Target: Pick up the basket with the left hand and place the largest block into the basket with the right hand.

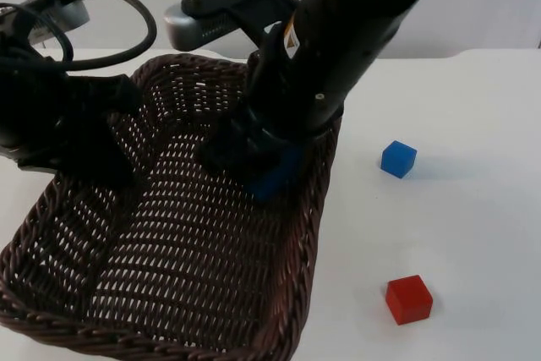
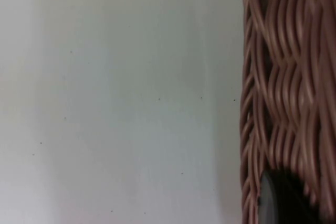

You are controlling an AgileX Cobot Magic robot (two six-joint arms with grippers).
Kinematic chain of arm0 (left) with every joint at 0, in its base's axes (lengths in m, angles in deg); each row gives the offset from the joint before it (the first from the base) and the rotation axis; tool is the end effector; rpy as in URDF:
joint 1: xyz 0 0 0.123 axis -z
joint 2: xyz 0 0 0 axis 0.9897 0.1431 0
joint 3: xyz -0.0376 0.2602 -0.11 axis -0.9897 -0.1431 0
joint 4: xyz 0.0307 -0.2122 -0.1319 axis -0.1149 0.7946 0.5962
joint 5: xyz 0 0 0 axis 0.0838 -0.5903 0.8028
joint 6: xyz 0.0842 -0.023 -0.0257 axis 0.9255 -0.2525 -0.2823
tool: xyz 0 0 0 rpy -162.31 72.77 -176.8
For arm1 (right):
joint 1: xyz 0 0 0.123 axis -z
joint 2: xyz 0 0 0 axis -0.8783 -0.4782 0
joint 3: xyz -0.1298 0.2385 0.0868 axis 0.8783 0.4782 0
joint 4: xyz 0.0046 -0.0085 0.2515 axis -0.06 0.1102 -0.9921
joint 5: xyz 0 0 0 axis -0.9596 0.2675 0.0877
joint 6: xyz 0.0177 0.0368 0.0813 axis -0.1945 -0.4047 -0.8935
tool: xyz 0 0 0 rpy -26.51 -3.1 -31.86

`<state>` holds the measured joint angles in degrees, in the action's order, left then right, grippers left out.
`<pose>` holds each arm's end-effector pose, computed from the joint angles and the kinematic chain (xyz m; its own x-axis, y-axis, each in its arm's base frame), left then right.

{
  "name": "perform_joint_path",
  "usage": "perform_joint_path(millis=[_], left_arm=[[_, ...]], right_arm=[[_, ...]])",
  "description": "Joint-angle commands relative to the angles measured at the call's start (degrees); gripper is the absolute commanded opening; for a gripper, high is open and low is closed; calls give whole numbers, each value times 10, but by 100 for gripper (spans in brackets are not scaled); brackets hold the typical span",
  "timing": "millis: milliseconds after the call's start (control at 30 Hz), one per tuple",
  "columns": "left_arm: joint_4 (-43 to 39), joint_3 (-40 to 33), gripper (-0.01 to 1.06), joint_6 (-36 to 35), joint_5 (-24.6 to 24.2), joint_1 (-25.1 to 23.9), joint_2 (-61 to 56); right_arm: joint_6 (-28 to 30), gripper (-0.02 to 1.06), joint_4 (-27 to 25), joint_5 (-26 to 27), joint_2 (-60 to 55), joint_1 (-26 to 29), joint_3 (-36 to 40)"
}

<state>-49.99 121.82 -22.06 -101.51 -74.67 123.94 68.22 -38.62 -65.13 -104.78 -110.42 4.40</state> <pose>0.2845 -0.0732 0.1842 -0.9529 0.0652 -0.2962 0.1879 0.8934 -0.4080 0.2879 0.3234 0.1930 -0.5528 -0.6673 -0.4991 -0.7468 0.6625 -0.0586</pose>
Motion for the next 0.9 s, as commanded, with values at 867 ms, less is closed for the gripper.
perform_joint_path(millis=[867], left_arm=[[27, -2, 0, -5, -3, 1, -9]], right_arm=[[0, 105, 20, -82, 330, -4, 107]])
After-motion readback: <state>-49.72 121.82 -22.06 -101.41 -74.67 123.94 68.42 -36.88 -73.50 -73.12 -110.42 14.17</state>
